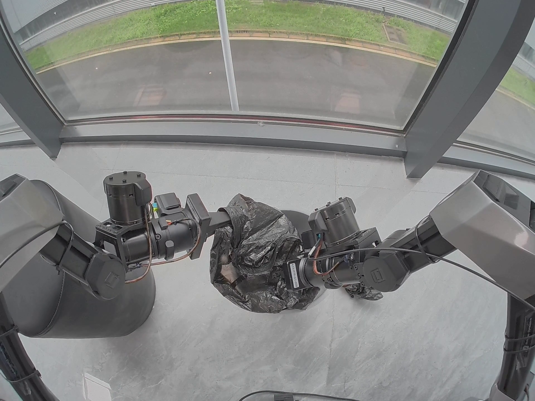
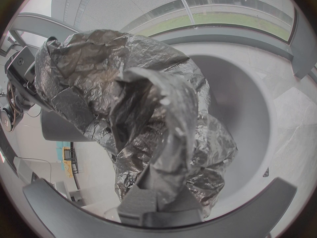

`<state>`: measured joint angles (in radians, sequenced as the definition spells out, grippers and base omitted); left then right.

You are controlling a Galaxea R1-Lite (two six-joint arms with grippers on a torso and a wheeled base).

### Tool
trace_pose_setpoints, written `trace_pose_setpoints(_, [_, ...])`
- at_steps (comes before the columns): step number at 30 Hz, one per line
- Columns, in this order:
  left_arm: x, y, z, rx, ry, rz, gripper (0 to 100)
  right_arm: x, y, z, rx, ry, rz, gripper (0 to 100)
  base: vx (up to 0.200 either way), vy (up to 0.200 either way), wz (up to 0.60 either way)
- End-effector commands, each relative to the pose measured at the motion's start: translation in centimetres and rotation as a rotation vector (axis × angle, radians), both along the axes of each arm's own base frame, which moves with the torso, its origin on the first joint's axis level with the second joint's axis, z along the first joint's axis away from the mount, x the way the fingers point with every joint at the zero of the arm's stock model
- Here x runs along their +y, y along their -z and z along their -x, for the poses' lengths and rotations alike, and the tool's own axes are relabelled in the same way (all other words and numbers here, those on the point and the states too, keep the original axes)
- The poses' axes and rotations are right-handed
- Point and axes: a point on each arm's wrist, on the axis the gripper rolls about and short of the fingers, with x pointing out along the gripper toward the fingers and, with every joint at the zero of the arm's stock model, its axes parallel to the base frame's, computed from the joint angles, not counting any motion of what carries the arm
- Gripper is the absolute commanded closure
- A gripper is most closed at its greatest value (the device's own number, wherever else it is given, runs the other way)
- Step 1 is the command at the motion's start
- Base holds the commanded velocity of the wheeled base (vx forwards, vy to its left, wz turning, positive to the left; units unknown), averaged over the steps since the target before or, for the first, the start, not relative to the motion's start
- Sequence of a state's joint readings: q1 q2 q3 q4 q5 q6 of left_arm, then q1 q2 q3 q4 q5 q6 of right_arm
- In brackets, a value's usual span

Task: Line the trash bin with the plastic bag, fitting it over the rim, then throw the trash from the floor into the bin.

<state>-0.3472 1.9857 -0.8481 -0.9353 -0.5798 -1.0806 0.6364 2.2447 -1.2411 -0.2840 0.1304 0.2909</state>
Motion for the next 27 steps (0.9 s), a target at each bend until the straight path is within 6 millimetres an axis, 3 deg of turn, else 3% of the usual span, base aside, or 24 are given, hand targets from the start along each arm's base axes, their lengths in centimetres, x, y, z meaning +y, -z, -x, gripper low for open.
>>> trace_pose_setpoints(1, [0.5, 0.4, -0.9, 0.002, -0.022, -0.002, 100, 0.4, 1.2, -1.1, -0.008, 0.017, 0.003, 100, 0.0, 0.0, 0.0])
trace_pose_setpoints(4, [1.2, 0.3, -1.5, -0.005, -0.046, 0.0, 100, 0.5, 1.6, -2.5, -0.034, 0.051, 0.003, 100, 0.0, 0.0, 0.0])
trace_pose_setpoints(15, [1.3, -0.3, -1.5, -0.024, -0.051, 0.007, 100, 0.8, 0.6, -3.6, -0.083, 0.075, -0.019, 100, 0.0, 0.0, 0.0])
trace_pose_setpoints(21, [1.3, 0.6, -1.2, 0.008, -0.048, -0.003, 100, 0.2, 1.3, -2.6, -0.047, 0.089, 0.005, 100, 0.0, 0.0, 0.0])
trace_pose_setpoints(27, [0.6, 1.3, -0.1, 0.043, -0.021, -0.015, 100, -1.7, -1.1, 1.0, -0.03, 0.089, -0.003, 100, 0.0, 0.0, 0.0])
